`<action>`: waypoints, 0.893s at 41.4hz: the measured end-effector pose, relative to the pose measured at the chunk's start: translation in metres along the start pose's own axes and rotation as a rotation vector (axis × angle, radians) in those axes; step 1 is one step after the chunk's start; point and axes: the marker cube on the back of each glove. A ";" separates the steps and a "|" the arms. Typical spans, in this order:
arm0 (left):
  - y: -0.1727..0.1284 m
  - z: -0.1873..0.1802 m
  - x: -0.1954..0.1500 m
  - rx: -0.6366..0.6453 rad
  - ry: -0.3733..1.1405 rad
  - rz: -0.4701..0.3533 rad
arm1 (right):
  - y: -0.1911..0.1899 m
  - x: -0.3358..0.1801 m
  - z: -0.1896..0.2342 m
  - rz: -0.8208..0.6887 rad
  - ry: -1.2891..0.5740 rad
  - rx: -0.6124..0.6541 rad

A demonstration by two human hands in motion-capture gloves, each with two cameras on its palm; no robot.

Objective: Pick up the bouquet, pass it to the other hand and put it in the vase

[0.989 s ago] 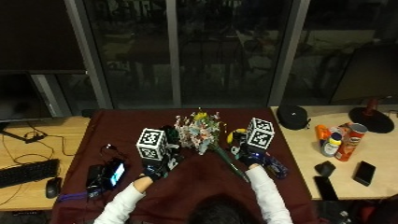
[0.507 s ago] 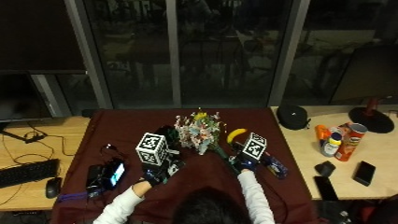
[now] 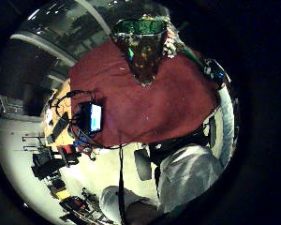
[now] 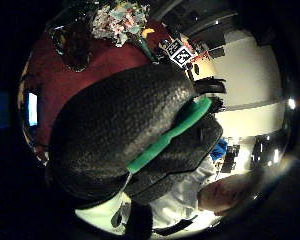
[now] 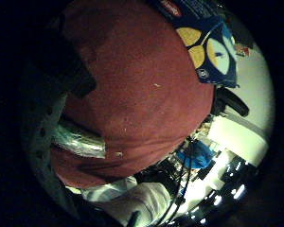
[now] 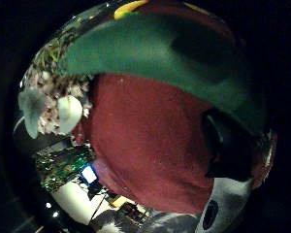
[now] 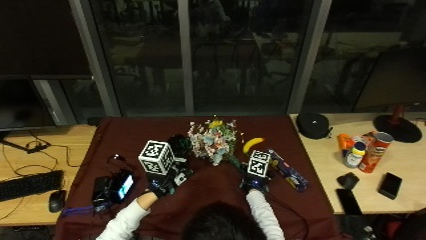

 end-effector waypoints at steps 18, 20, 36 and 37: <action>0.002 0.002 -0.016 -0.021 0.020 -0.041 | -0.011 0.006 -0.009 -0.003 -0.161 0.415; 0.001 0.003 -0.015 -0.027 0.027 -0.038 | -0.011 0.010 -0.018 -0.016 -0.259 0.460; -0.065 -0.021 0.049 0.228 0.456 0.133 | 0.006 -0.028 -0.106 -0.503 -1.178 0.497; -0.071 -0.021 0.056 0.236 0.494 0.138 | 0.011 -0.032 -0.110 -0.530 -1.211 0.494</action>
